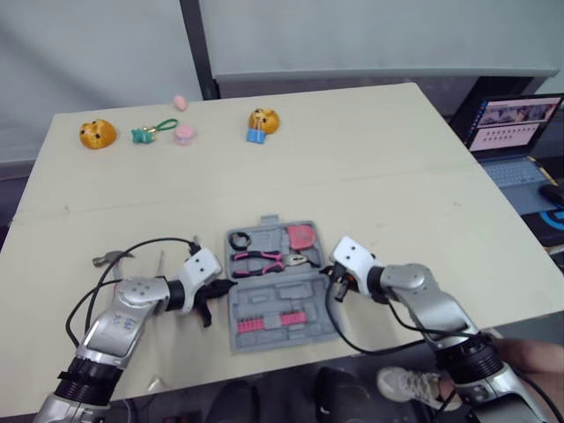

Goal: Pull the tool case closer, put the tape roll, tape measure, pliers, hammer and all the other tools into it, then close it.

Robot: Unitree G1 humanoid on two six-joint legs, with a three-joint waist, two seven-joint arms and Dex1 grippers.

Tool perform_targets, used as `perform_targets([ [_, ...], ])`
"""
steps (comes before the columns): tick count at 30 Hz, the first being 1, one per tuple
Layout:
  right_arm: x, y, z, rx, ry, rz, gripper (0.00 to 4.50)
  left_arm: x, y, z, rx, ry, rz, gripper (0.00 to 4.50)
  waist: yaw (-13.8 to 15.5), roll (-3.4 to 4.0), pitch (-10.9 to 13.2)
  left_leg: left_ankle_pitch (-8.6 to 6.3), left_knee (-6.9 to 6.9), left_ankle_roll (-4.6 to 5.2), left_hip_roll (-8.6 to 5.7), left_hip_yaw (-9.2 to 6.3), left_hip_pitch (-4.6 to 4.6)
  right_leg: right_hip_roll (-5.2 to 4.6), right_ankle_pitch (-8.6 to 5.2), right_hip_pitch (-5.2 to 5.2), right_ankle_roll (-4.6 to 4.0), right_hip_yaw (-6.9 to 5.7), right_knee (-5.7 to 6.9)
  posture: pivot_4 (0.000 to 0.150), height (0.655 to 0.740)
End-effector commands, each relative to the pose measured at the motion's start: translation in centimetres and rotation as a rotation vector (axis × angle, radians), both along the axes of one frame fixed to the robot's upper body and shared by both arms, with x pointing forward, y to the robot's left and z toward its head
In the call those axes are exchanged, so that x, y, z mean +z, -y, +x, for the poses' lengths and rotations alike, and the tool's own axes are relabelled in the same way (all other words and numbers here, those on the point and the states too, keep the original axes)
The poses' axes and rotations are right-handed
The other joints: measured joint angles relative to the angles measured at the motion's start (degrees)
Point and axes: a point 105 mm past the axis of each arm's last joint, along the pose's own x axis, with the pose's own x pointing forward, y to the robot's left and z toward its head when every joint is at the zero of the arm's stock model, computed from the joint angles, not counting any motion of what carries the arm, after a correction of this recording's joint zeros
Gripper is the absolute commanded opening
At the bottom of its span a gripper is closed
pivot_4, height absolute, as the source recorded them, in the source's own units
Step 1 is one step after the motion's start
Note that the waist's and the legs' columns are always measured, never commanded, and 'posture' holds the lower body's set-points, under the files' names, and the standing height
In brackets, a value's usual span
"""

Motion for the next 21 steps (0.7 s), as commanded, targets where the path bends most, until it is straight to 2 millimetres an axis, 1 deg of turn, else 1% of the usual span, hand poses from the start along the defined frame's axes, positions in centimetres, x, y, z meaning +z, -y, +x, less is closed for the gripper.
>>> perform_targets([
  [1, 0.12, -0.55, 0.15, 0.002, 0.02, 0.008, 0.0, 1.03, 1.19, 0.12, -0.042, 0.041, -0.026, 0.03, 0.0, 0.0, 0.0, 0.0, 0.0, 0.0, 0.0, 0.0, 0.0, 0.0, 0.0, 0.0, 0.0, 0.0, 0.0, 0.15, 0.74],
  [15, 0.11, -0.57, 0.18, 0.008, 0.017, 0.007, 0.0, 1.16, 1.24, 0.39, -0.039, 0.05, -0.024, 0.03, 0.0, 0.0, 0.0, 0.0, 0.0, 0.0, 0.0, 0.0, -0.01, 0.0, 0.0, 0.0, 0.0, 0.0, 0.0, 0.15, 0.74],
  [18, 0.06, -0.24, -0.08, 0.01, 0.011, 0.0, 0.0, 1.25, 1.27, 0.2, -0.042, 0.046, -0.028, 0.03, 0.0, 0.0, 0.0, 0.0, 0.0, 0.0, 0.0, 0.0, -0.01, 0.0, 0.0, 0.0, 0.0, 0.0, -0.01, 0.15, 0.74],
  [21, 0.23, 0.24, -0.59, 0.02, 0.0, -0.007, 0.0, 1.92, 0.85, -0.42, -0.055, 0.013, -0.038, 0.03, 0.0, 0.0, 0.0, 0.0, 0.0, 0.0, 0.0, 0.0, -0.02, 0.0, 0.0, -0.01, 0.0, 0.0, 0.0, 0.15, 0.74],
])
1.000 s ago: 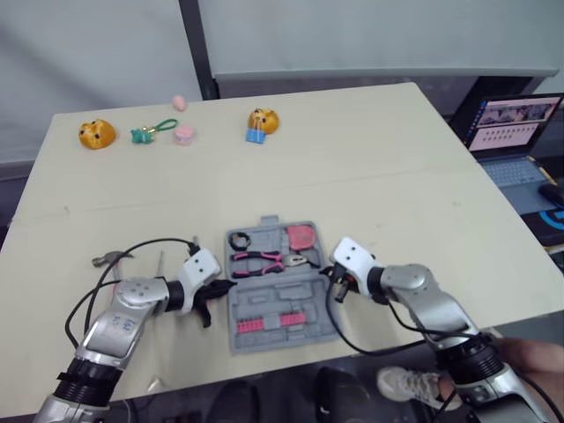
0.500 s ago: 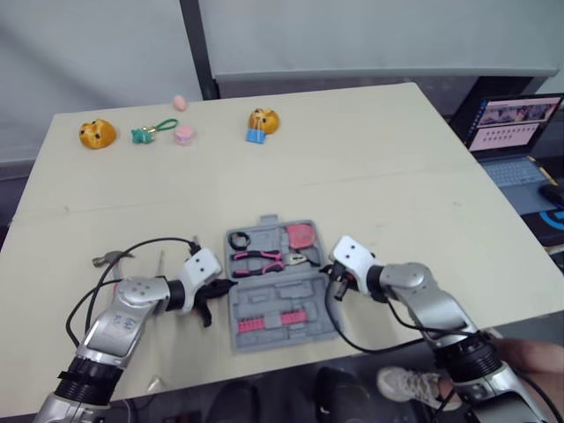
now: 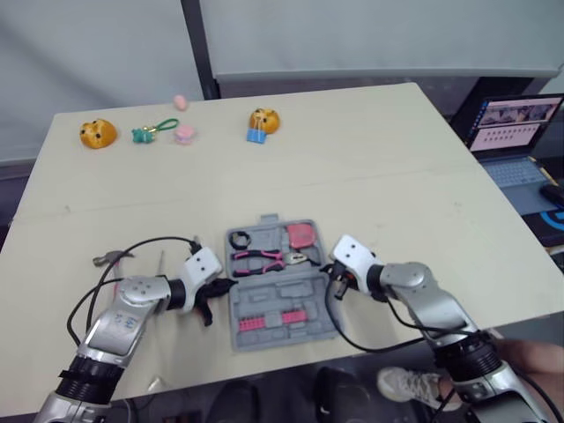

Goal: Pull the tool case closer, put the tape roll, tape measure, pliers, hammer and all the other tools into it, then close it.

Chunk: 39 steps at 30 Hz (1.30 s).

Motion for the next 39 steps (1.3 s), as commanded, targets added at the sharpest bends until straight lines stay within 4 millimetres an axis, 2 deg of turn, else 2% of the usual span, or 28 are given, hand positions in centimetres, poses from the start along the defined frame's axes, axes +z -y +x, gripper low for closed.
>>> perform_targets([
  [1, 0.2, 0.2, -0.8, 0.027, -0.006, -0.004, 0.0, 2.0, 0.5, -0.5, -0.052, 0.011, -0.034, 0.03, 0.1, 0.0, 0.0, 0.0, -0.01, 0.0, 0.0, -0.01, 0.0, 0.0, 0.0, 0.0, 0.0, 0.0, 0.0, 0.15, 0.74],
  [12, 2.5, 1.6, -2.1, 0.009, 0.015, -0.003, 0.0, 6.0, -2.0, -1.1, -0.025, 0.02, -0.002, 0.03, 0.1, 0.01, 0.0, 0.01, -0.03, -0.02, 0.0, -0.09, -0.07, 0.0, 0.0, -0.02, 0.0, -0.06, -0.07, 0.15, 0.74],
  [16, 5.4, 2.9, -4.9, 0.008, 0.005, 0.065, 0.0, 8.8, -2.8, -3.8, -0.071, -0.039, -0.129, 0.03, 0.2, 0.03, 0.0, 0.01, -0.1, -0.02, 0.02, -0.12, -0.1, 0.0, 0.0, -0.05, 0.0, -0.07, -0.12, 0.15, 0.74],
  [19, 6.3, 3.3, -7.4, 0.038, -0.046, 0.114, 0.0, 10.4, -3.6, -5.4, -0.07, -0.021, -0.246, 0.03, 0.2, 0.01, 0.0, 0.0, -0.17, -0.02, 0.02, -0.16, -0.12, 0.0, -0.01, -0.04, -0.01, -0.09, -0.21, 0.15, 0.74],
  [23, 6.2, 4.5, -10.9, 0.05, -0.141, 0.181, 0.0, 9.8, -6.2, -8.3, 0.0, -0.014, -0.322, 0.03, 0.1, 0.02, 0.1, -0.01, -0.25, -0.01, 0.04, -0.18, 0.0, 0.0, -0.01, 0.02, -0.01, -0.06, -0.26, 0.15, 0.74],
  [27, 5.6, 5.6, -12.0, -0.009, -0.155, 0.221, 0.0, 7.7, -7.8, -10.6, 0.081, -0.018, -0.338, 0.03, 0.3, -0.06, 0.1, -0.02, -0.14, 0.01, 0.03, -0.11, -0.01, -0.01, 0.02, 0.08, -0.03, -0.04, -0.26, 0.15, 0.74],
  [31, 4.7, 6.3, -12.8, -0.057, -0.159, 0.252, 0.0, 5.4, -8.1, -12.8, 0.129, -0.033, -0.338, 0.03, 0.6, -0.11, 0.0, -0.07, -0.13, 0.09, 0.03, -0.22, 0.07, -0.01, 0.03, 0.14, -0.05, 0.03, -0.31, 0.15, 0.74],
  [35, 3.1, 6.6, -14.5, -0.059, -0.245, 0.272, 0.0, 3.7, -8.0, -14.7, 0.189, -0.031, -0.344, 0.03, 0.8, -0.12, 0.0, -0.15, -0.16, 0.18, 0.02, -0.25, 0.03, -0.01, 0.03, 0.12, -0.06, 0.05, -0.37, 0.15, 0.74],
  [39, 2.8, 6.9, -15.7, -0.057, -0.29, 0.316, 0.0, 2.2, -7.9, -16.9, 0.213, -0.05, -0.348, 0.03, 1.0, -0.15, 0.0, -0.19, -0.11, 0.26, 0.02, -0.26, 0.04, -0.01, 0.06, 0.12, -0.1, 0.1, -0.69, 0.15, 0.74],
])
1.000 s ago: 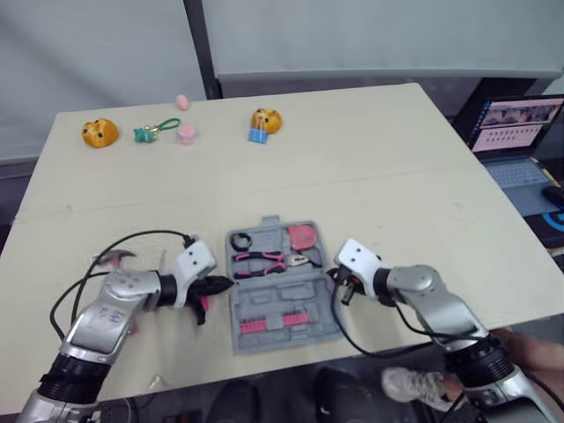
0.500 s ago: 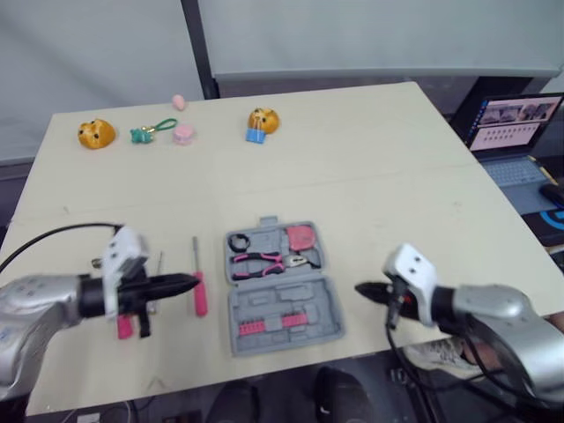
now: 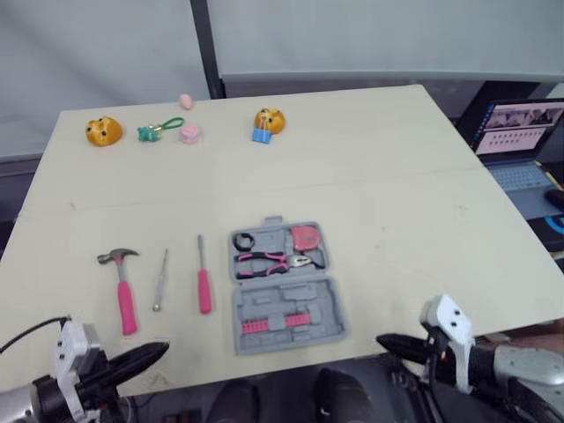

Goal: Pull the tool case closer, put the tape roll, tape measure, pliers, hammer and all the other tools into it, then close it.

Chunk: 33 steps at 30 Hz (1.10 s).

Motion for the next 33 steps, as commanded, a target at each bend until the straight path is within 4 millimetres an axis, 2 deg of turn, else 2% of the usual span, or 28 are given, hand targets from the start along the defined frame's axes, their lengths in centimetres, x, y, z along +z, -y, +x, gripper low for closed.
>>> perform_targets([
  [1, 0.6, 0.3, -0.6, 0.018, 0.02, 0.039, 0.0, -0.8, 0.1, -1.7, 0.002, -0.003, 0.019, 0.03, 0.0, -0.01, 0.0, -0.01, 0.0, 0.02, 0.01, -0.01, 0.02, 0.0, 0.04, 0.01, -0.05, 0.03, -0.04, 0.15, 0.74],
  [5, -0.1, 1.4, -1.0, 0.008, 0.014, 0.028, 0.0, -1.1, 0.3, -2.4, 0.024, -0.003, 0.01, 0.03, 0.2, -0.04, 0.0, -0.03, 0.0, 0.07, 0.02, -0.03, 0.02, 0.0, -0.01, 0.0, -0.26, 0.05, -0.1, 0.15, 0.74],
  [11, -0.8, 2.4, -1.3, 0.008, 0.027, 0.016, 0.0, -1.1, 0.5, -2.6, 0.046, 0.004, 0.006, 0.03, 0.6, -0.07, 0.0, -0.04, 0.01, 0.09, 0.01, -0.03, 0.01, 0.0, -0.02, 0.0, -0.29, 0.05, -0.12, 0.15, 0.74],
  [16, -0.8, 2.7, -1.3, 0.0, 0.06, 0.02, 0.0, -1.2, 1.2, -2.8, 0.053, -0.008, -0.018, 0.03, 0.6, -0.06, -0.1, -0.04, 0.03, 0.09, 0.02, -0.02, 0.02, 0.0, -0.02, 0.01, -0.29, 0.06, -0.09, 0.15, 0.74],
  [22, -0.7, 2.9, -1.5, 0.007, 0.077, 0.0, 0.0, -0.9, 0.6, -2.6, 0.083, 0.005, 0.01, 0.03, 0.6, -0.07, -0.1, -0.04, 0.03, 0.09, 0.02, -0.02, 0.02, 0.01, -0.02, 0.0, -0.29, 0.06, -0.09, 0.15, 0.74],
  [24, 0.6, 2.7, -1.6, 0.062, 0.083, 0.009, 0.0, 0.1, 0.2, -2.0, 0.163, 0.021, 0.004, 0.03, 0.6, -0.07, -0.1, -0.04, 0.05, 0.09, 0.02, -0.03, 0.02, 0.01, -0.03, 0.01, -0.3, 0.06, -0.08, 0.15, 0.74],
  [27, 2.8, 2.4, -1.2, 0.126, 0.123, 0.027, 0.89, 1.9, -0.2, -1.4, 0.319, 0.044, -0.066, 0.87, 0.6, -0.09, -0.1, -0.05, 0.1, 0.11, 0.03, -0.04, 0.01, 0.0, 0.0, 0.04, -0.31, 0.12, -0.1, 0.15, 0.74],
  [29, 3.5, 2.4, -1.1, 0.159, 0.135, 0.019, 1.89, 2.5, -0.1, -1.5, 0.368, 0.042, -0.091, 1.9, 0.6, -0.09, -0.1, -0.07, 0.09, 0.14, 0.05, -0.06, 0.08, -0.01, 0.04, 0.12, -0.24, 0.13, -0.15, 0.15, 0.74],
  [33, 5.0, 2.5, -0.3, 0.179, 0.199, 0.005, 4.0, 2.1, 0.8, -0.7, 0.483, 0.044, -0.106, 4.02, 0.7, -0.1, -0.1, -0.09, 0.09, 0.18, 0.01, -0.05, 0.12, 0.0, 0.03, 0.2, -0.25, 0.11, -0.19, 0.15, 0.74],
])
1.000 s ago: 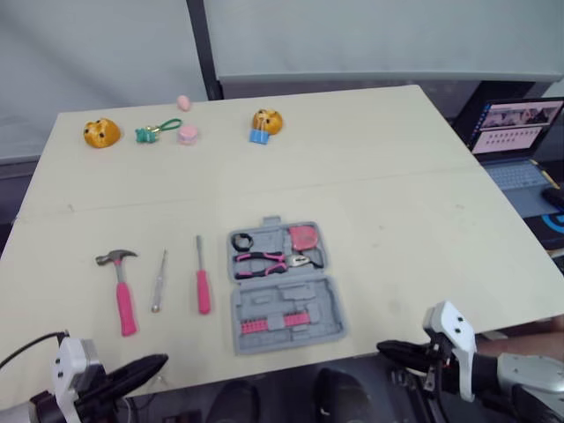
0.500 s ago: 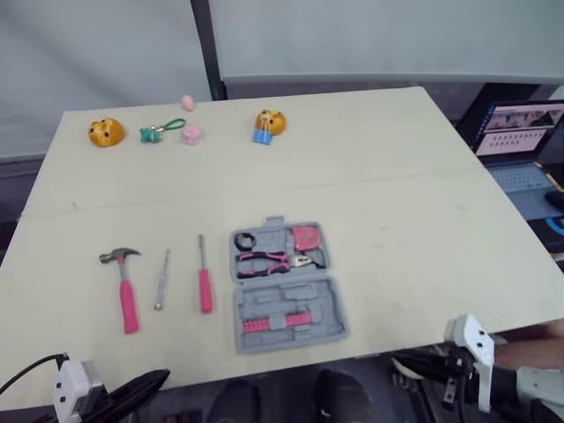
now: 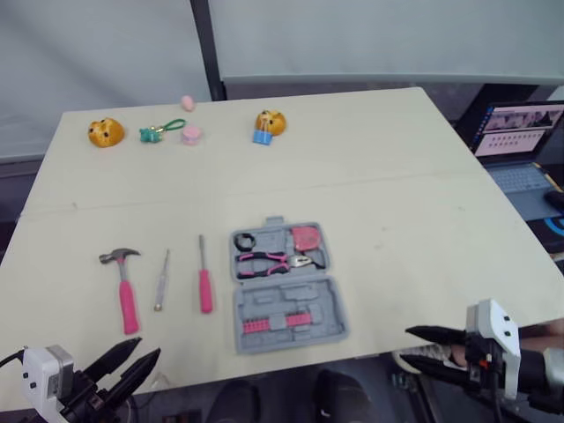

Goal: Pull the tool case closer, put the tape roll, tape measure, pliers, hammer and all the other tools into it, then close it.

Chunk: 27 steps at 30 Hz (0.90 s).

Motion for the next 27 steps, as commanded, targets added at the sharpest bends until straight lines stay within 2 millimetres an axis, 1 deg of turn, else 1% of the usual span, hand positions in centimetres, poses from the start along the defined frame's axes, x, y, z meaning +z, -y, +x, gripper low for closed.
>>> perform_targets([
  [1, 2.0, -0.5, 0.5, 0.039, 0.087, 0.018, 4.46, 0.4, 0.5, 0.5, 0.099, 0.013, -0.001, 4.48, 0.1, -0.02, 0.0, -0.01, 0.01, 0.02, -0.01, 0.0, 0.01, 0.0, 0.0, 0.04, 0.0, 0.0, -0.01, 0.15, 0.74],
  [4, 3.3, -0.7, 1.7, 0.005, 0.187, 0.044, 4.46, 0.2, 0.2, 0.8, 0.176, -0.004, 0.02, 4.48, 0.1, -0.07, 0.1, -0.01, 0.02, 0.02, 0.0, -0.01, 0.27, 0.0, -0.07, 0.33, -0.14, -0.01, -0.03, 0.15, 0.74],
  [6, 3.8, -0.9, 2.6, -0.024, 0.25, 0.038, 4.46, -0.3, 0.5, 0.9, 0.18, -0.03, 0.027, 4.48, 0.1, -0.06, 0.0, -0.04, -0.06, 0.03, 0.01, -0.01, 0.59, 0.0, -0.15, 0.6, -0.28, -0.01, -0.09, 0.15, 0.74],
  [8, 4.1, -1.3, 3.3, -0.034, 0.296, 0.042, 4.46, -0.5, 0.8, 1.2, 0.179, -0.035, 0.025, 4.48, 0.1, -0.04, 0.1, -0.07, -0.06, 0.05, 0.0, 0.04, 0.66, 0.0, -0.28, 0.63, -0.52, 0.04, -0.1, 0.15, 0.74],
  [9, 4.3, -1.4, 3.5, -0.038, 0.31, 0.048, 4.46, -0.5, 0.8, 1.4, 0.18, -0.036, 0.024, 4.48, 0.1, -0.04, 0.1, -0.08, -0.06, 0.05, 0.0, 0.05, 0.66, 0.0, -0.42, 0.63, -0.77, 0.04, -0.08, 0.15, 0.74],
  [12, 4.6, -2.1, 3.9, -0.035, 0.321, 0.058, 4.46, -0.5, 1.1, 2.1, 0.171, -0.031, 0.059, 4.48, 0.0, -0.04, 0.1, -0.08, -0.06, 0.05, -0.01, 0.04, 0.67, 0.0, -0.46, 0.62, -0.84, 0.04, -0.04, 0.15, 0.74],
  [14, 4.6, -2.2, 3.9, -0.034, 0.321, 0.053, 4.46, -0.3, 1.2, 2.5, 0.148, -0.045, 0.124, 4.48, 0.1, -0.04, 0.1, -0.08, -0.06, 0.04, -0.01, 0.04, 0.66, 0.0, -0.45, 0.62, -0.83, 0.03, -0.03, 0.15, 0.74],
  [15, 4.6, -2.3, 4.0, -0.03, 0.32, 0.05, 4.46, 0.1, 1.0, 2.7, 0.132, -0.057, 0.18, 4.48, 0.1, -0.05, 0.1, -0.08, -0.06, 0.04, -0.01, 0.03, 0.66, 0.0, -0.45, 0.62, -0.82, 0.02, -0.02, 0.15, 0.74],
  [16, 4.7, -2.4, 4.1, -0.027, 0.32, 0.048, 4.46, 0.7, 0.7, 3.2, 0.131, -0.047, 0.185, 4.48, 0.1, -0.05, 0.1, -0.08, -0.06, 0.04, -0.01, 0.03, 0.67, 0.01, -0.44, 0.63, -0.81, 0.02, -0.01, 0.15, 0.74],
  [18, 5.1, -2.5, 4.4, -0.02, 0.326, 0.043, 4.46, 2.8, 0.0, 5.1, 0.171, 0.022, 0.162, 4.48, 0.1, 0.0, 0.0, -0.06, -0.05, 0.02, -0.01, 0.04, 0.72, 0.0, -0.41, 0.64, -0.76, 0.06, 0.03, 0.15, 0.74],
  [20, 5.4, -2.7, 4.9, -0.015, 0.335, 0.04, 4.46, 4.1, -0.4, 6.8, 0.215, 0.054, 0.206, 4.48, 0.2, 0.03, 0.0, -0.03, -0.03, -0.04, 0.0, 0.0, 0.77, -0.01, -0.39, 0.67, -0.73, 0.06, 0.14, 0.15, 0.74],
  [21, 5.6, -2.9, 5.1, -0.012, 0.341, 0.037, 4.46, 4.4, -0.5, 7.4, 0.239, 0.05, 0.219, 4.48, 0.1, 0.04, 0.0, -0.01, -0.02, -0.07, 0.0, -0.03, 0.81, 0.0, -0.33, 0.7, -0.61, 0.06, 0.16, 0.15, 0.74],
  [22, 5.7, -3.0, 5.3, -0.008, 0.346, 0.033, 4.46, 4.6, -0.5, 8.0, 0.259, 0.043, 0.234, 4.48, 0.0, 0.07, 0.0, 0.0, -0.03, -0.08, -0.01, -0.03, 0.82, 0.0, -0.02, 0.69, -0.05, 0.06, 0.19, 0.15, 0.74],
  [25, 6.2, -3.2, 5.6, -0.01, 0.362, 0.026, 4.46, 4.8, -0.6, 9.0, 0.299, 0.027, 0.233, 4.48, -0.2, 0.09, 0.0, -0.01, -0.18, -0.1, -0.02, 0.0, 0.78, 0.01, 0.02, 0.63, 0.04, 0.02, 0.31, 0.15, 0.74],
  [27, 6.6, -3.3, 5.7, -0.013, 0.372, 0.02, 4.46, 4.6, -0.8, 9.6, 0.339, 0.0, 0.222, 4.48, -0.2, 0.09, 0.0, -0.04, -0.22, -0.14, -0.01, 0.01, 0.76, 0.04, 0.02, 0.61, 0.04, -0.02, 0.27, 0.15, 0.74],
])
